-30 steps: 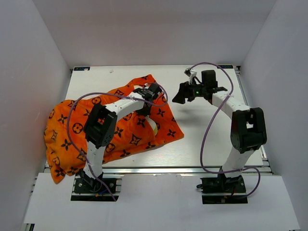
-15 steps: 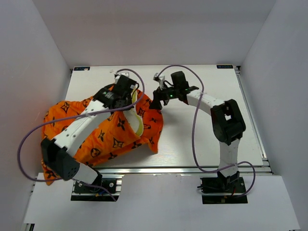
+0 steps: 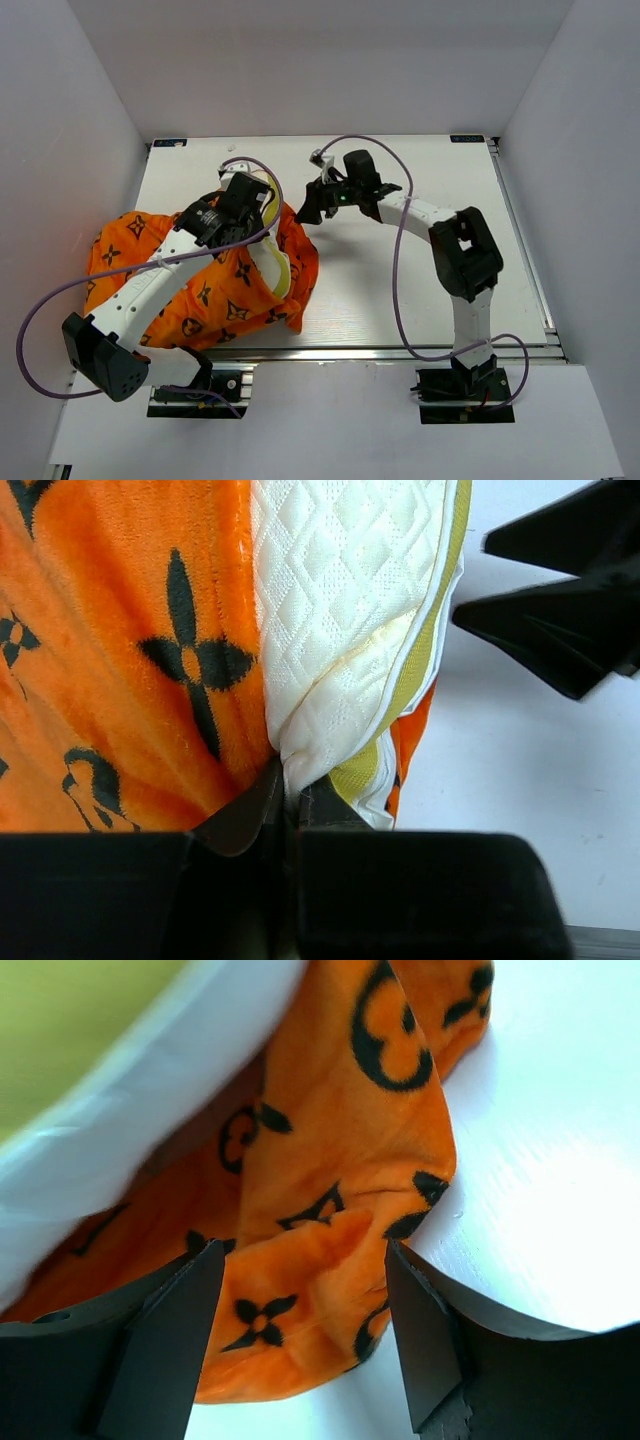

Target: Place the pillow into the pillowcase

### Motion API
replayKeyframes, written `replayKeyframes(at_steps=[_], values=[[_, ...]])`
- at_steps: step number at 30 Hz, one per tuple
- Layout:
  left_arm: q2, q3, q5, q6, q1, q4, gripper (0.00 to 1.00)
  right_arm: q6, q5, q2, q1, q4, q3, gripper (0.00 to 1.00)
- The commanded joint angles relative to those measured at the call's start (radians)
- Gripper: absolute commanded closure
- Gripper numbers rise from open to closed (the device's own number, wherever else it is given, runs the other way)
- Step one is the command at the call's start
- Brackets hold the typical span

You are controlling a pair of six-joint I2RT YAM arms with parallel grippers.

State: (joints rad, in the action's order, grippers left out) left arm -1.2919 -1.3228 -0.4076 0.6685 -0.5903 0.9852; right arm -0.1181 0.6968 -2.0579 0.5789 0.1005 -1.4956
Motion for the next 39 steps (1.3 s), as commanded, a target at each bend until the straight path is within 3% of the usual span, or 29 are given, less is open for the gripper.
replayKeyframes(at_steps=[1, 7, 14, 27, 39], values=[[0.04, -0.019, -0.028, 0.028, 0.027, -0.039, 1.0, -0.034, -0.049, 0.168, 0.004, 0.125, 0.035, 0.3], [0.057, -0.046, 0.036, 0.025, 0.066, -0.08, 1.0, -0.152, 0.096, 0.206, 0.033, 0.068, 0.095, 0.36], [0.178, -0.009, 0.217, 0.031, 0.127, -0.189, 1.0, -0.314, 0.032, 0.159, 0.124, 0.202, 0.161, 0.4], [0.356, -0.003, 0.285, 0.078, 0.164, -0.195, 1.0, -0.508, 0.072, 0.176, 0.131, 0.335, 0.118, 0.4], [0.375, -0.019, 0.305, 0.097, 0.164, -0.189, 1.0, -0.471, -0.005, 0.101, 0.188, 0.272, 0.008, 0.44]])
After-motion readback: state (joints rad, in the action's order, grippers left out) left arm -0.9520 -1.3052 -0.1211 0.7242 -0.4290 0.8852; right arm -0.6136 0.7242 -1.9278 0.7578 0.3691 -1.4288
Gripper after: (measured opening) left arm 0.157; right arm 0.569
